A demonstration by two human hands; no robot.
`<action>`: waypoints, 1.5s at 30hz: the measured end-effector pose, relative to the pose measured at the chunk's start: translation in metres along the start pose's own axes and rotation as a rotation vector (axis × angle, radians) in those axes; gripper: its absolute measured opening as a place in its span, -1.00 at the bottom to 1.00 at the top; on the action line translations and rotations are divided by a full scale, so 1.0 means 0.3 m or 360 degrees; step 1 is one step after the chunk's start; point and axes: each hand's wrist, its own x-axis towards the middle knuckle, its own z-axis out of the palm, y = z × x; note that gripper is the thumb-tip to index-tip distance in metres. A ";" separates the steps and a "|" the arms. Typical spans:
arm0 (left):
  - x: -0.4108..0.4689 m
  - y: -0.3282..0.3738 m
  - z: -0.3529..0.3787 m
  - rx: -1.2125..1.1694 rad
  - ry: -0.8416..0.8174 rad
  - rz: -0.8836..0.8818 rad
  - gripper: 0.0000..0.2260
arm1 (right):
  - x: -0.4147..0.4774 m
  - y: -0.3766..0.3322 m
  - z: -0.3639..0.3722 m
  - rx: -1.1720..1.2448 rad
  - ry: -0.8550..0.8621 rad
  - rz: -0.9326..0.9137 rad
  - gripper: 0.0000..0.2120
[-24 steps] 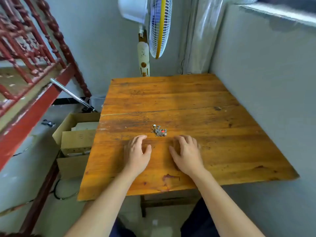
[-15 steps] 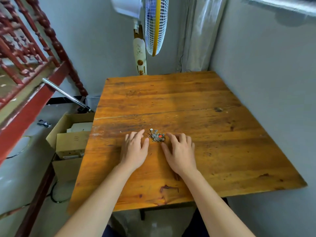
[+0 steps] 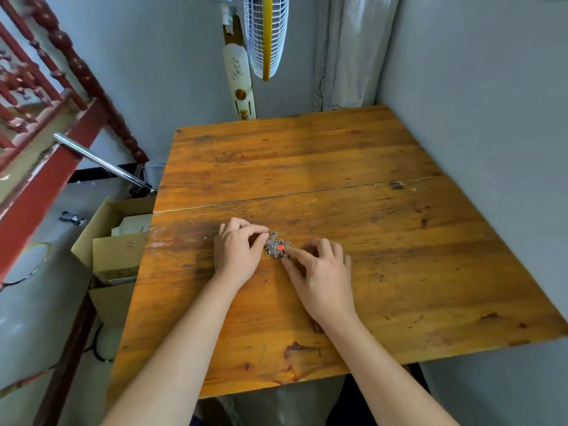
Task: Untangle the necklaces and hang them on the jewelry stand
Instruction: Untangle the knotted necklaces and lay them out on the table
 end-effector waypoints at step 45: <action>-0.368 -0.045 -0.072 0.0231 0.0240 0.0167 -0.95 | -0.001 0.014 -0.058 0.1026 0.0195 0.0463 -0.88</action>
